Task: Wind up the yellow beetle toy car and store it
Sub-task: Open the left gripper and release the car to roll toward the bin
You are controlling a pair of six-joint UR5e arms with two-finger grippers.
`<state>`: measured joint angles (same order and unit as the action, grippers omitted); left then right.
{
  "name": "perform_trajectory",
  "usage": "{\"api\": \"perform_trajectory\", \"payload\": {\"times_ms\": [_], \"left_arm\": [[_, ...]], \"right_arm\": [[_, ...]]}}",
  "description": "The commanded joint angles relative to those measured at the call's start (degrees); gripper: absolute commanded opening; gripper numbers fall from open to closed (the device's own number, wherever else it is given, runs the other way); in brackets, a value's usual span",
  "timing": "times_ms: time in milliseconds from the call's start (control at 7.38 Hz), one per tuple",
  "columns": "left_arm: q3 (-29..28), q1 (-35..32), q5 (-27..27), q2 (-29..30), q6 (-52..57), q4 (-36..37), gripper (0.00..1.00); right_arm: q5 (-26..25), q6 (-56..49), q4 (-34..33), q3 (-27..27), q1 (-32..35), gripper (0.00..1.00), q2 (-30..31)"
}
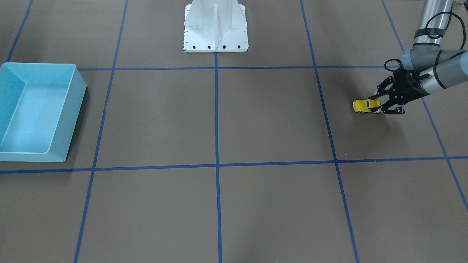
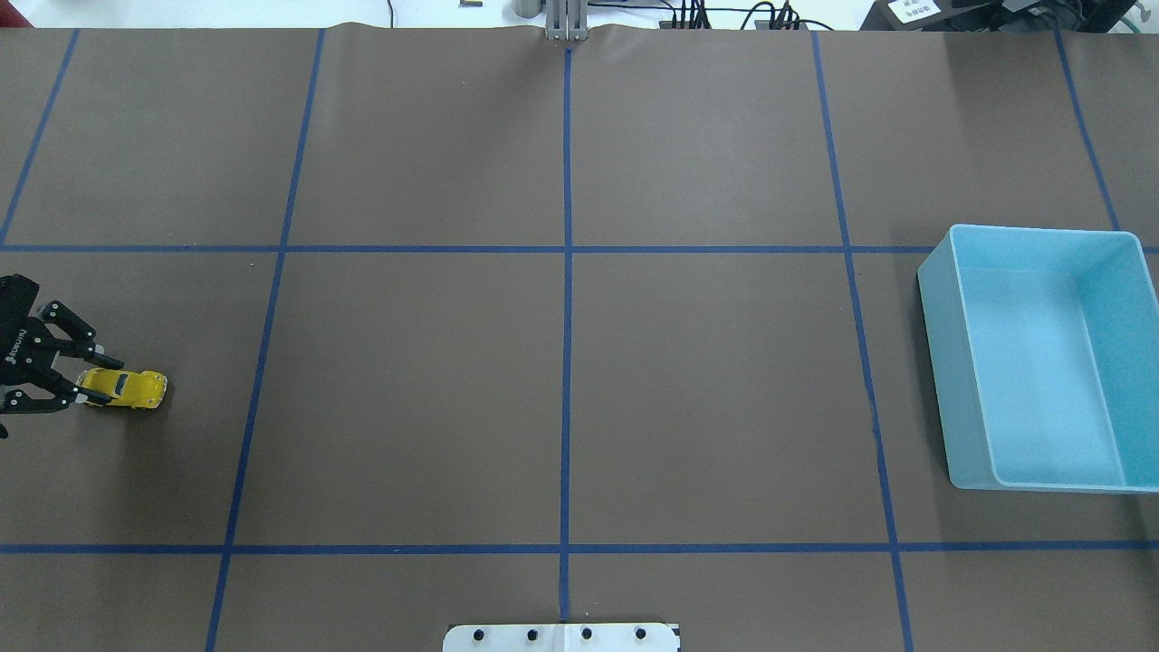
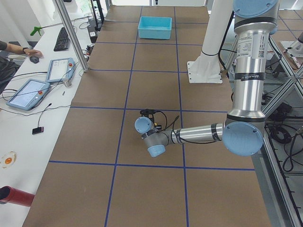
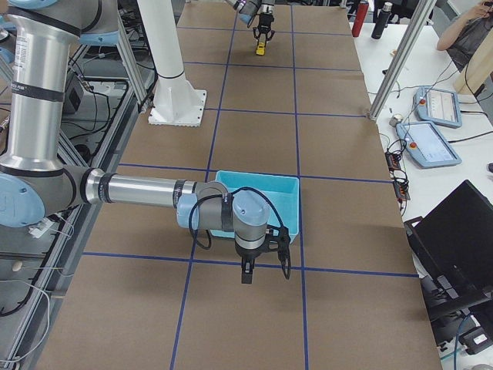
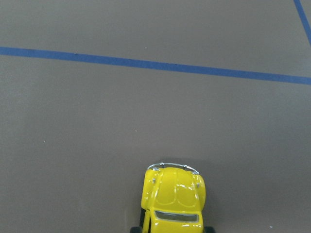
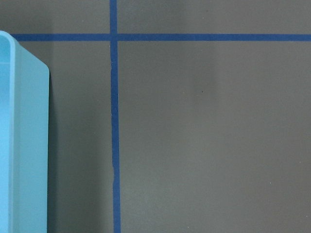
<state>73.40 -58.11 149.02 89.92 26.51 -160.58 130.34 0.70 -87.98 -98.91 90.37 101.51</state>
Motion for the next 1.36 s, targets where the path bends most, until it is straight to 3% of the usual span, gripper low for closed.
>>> {"api": "perform_trajectory", "payload": {"times_ms": [0, 271, 407, 542, 1220], "left_arm": [[-1.5, -1.4, 1.3, 0.0, 1.7, 0.0, 0.0], [-2.2, -2.2, 1.9, 0.0, 1.7, 0.0, 0.0], [-2.4, -2.4, 1.9, 0.0, 1.5, 0.0, 0.23], [-2.6, -2.4, 2.0, 0.0, 1.6, 0.0, 0.99], [-3.1, -3.2, 2.0, 0.1, 1.7, 0.0, 1.0]], "right_arm": [[0.1, 0.0, 0.0, -0.1, 0.0, 1.0, -0.1], [0.1, 0.1, 0.0, -0.1, 0.0, 1.0, -0.2], [0.1, 0.1, 0.0, -0.2, 0.0, 1.0, -0.3], [0.1, 0.2, -0.1, -0.1, 0.0, 1.0, -0.3], [0.0, 0.0, 0.0, 0.2, 0.0, 1.0, -0.4]]}}
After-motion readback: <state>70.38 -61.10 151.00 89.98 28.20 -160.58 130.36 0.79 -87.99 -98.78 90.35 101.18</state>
